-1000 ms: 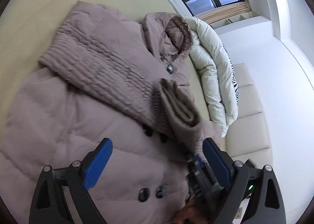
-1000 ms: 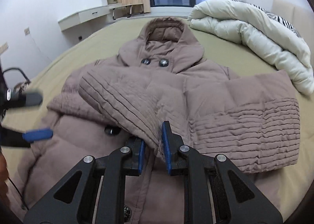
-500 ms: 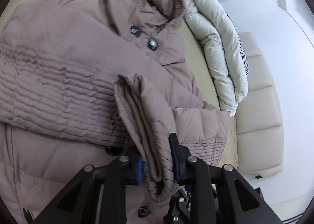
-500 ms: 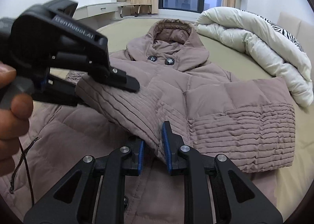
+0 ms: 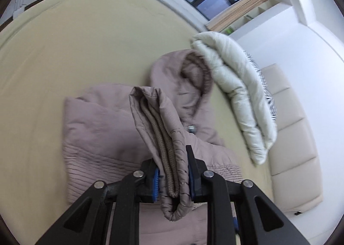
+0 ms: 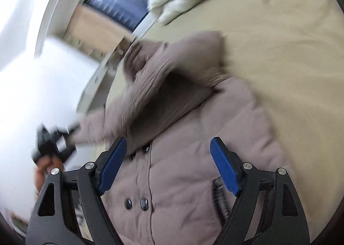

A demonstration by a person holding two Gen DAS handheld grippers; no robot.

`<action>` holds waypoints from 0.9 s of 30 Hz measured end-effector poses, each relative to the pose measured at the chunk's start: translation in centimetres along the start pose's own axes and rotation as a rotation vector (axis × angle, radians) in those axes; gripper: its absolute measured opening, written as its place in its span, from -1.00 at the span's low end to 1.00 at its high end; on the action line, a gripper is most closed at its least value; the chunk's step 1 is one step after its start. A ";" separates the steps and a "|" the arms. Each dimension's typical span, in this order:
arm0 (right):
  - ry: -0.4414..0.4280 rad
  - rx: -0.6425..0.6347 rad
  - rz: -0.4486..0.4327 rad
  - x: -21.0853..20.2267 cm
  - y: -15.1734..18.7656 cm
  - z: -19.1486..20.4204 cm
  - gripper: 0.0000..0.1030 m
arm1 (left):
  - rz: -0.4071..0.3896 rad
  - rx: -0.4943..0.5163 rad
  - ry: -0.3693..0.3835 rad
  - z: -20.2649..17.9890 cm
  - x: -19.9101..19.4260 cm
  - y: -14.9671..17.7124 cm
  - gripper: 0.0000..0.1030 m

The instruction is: Fold large clothes

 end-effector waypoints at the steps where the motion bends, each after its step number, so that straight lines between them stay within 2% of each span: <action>1: 0.009 0.023 -0.018 -0.2 -0.7 -0.4 0.55 | 0.016 -0.005 -0.022 0.9 0.6 0.3 -0.56; 3: 0.019 0.025 -0.043 -0.3 -1.9 -0.2 0.55 | 0.030 -0.019 -0.054 2.5 1.4 0.9 -0.56; 6: -0.003 0.031 -0.066 0.0 -3.7 0.7 0.55 | 0.020 -0.068 -0.060 4.7 1.8 1.3 -0.55; 11: -0.060 0.052 -0.085 1.8 -7.0 2.9 0.55 | 0.019 -0.009 -0.117 5.4 2.1 1.7 -0.51; 14: -0.103 0.062 -0.053 4.2 -9.2 4.3 0.55 | 0.001 -0.008 -0.126 5.9 1.9 2.2 -0.49; 16: -0.071 0.057 -0.020 6.3 -9.7 4.9 0.55 | -0.003 0.008 -0.149 6.0 2.2 2.4 -0.47; 18: 0.032 0.026 0.042 9.2 -9.7 4.1 0.54 | -0.003 0.025 -0.182 6.4 2.7 2.5 -0.39; 19: 0.098 0.018 0.089 11.0 -9.3 2.9 0.37 | -0.001 0.023 -0.190 6.5 3.1 2.6 -0.36; 20: 0.127 0.014 0.119 12.2 -8.8 1.6 0.16 | 0.006 0.017 -0.195 6.9 3.4 2.7 -0.29; 22: 0.142 -0.058 0.100 12.4 -8.4 1.2 -0.02 | 0.015 0.006 -0.189 7.8 3.8 2.9 -0.21; 24: 0.139 -0.078 0.100 11.7 -8.4 1.8 -0.02 | -0.002 0.010 -0.201 7.9 2.9 2.8 -0.17; 25: 0.156 -0.091 0.087 11.0 -8.6 2.4 -0.02 | -0.014 0.013 -0.223 7.8 2.3 2.9 -0.17; 27: 0.216 -0.157 0.016 9.3 -9.0 4.3 0.03 | -0.107 0.032 -0.307 7.1 -0.6 2.7 -0.17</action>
Point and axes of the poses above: each gripper's, at about its wrist camera, not at the fingertips, and x roughly the way its jaws point, z to its left, y to its underside, the point moved 1 cm from there along x, roughly the way its jaws point, and after that the axes turned 4 degrees about x, right-handed, at the moved point
